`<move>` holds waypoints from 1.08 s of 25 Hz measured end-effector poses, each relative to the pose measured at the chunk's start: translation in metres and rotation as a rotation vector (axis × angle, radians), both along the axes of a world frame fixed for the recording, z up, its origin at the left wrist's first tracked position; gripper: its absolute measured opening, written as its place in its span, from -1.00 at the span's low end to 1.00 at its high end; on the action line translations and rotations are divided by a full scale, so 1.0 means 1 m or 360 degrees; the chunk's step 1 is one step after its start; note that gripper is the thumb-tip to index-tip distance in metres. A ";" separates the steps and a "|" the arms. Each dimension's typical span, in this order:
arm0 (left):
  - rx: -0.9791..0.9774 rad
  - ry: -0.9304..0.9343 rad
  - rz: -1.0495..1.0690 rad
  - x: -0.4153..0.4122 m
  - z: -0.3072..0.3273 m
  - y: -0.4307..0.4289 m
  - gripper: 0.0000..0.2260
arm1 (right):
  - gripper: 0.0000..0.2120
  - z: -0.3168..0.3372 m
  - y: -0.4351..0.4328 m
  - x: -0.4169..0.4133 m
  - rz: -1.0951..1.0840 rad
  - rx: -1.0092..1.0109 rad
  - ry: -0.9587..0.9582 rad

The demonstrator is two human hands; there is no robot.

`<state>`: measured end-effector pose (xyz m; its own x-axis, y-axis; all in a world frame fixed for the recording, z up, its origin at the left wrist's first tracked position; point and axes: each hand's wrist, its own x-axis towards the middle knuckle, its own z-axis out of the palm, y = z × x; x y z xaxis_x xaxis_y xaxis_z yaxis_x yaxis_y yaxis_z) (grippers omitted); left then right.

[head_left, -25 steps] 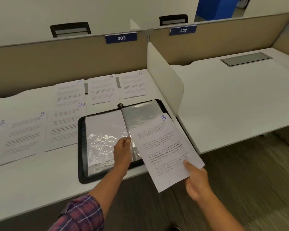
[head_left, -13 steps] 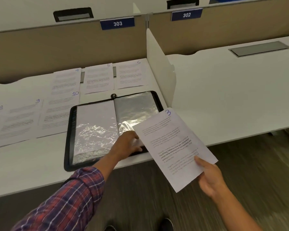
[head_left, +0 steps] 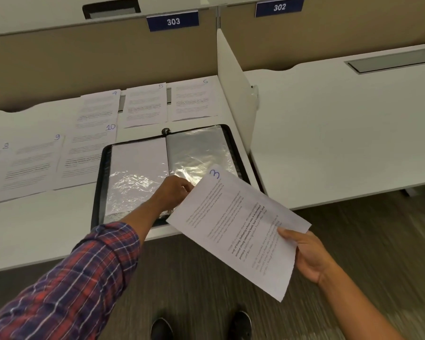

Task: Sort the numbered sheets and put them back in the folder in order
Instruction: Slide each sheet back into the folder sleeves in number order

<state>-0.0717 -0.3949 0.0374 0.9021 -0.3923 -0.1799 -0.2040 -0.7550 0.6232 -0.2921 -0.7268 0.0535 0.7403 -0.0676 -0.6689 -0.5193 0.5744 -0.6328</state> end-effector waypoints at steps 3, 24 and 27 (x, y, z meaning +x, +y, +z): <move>-0.0082 0.0017 0.0006 0.004 -0.001 0.002 -0.97 | -0.58 0.002 -0.002 -0.001 0.0105 -0.0035 0.0012; 0.0243 -0.0269 -0.0354 -0.004 0.006 -0.008 -0.84 | -0.68 0.011 0.014 -0.018 0.0105 -0.0266 -0.0061; 0.0246 -0.0360 -0.0356 -0.006 0.007 -0.012 -0.89 | -0.71 0.011 0.021 -0.019 0.0062 -0.0299 -0.0070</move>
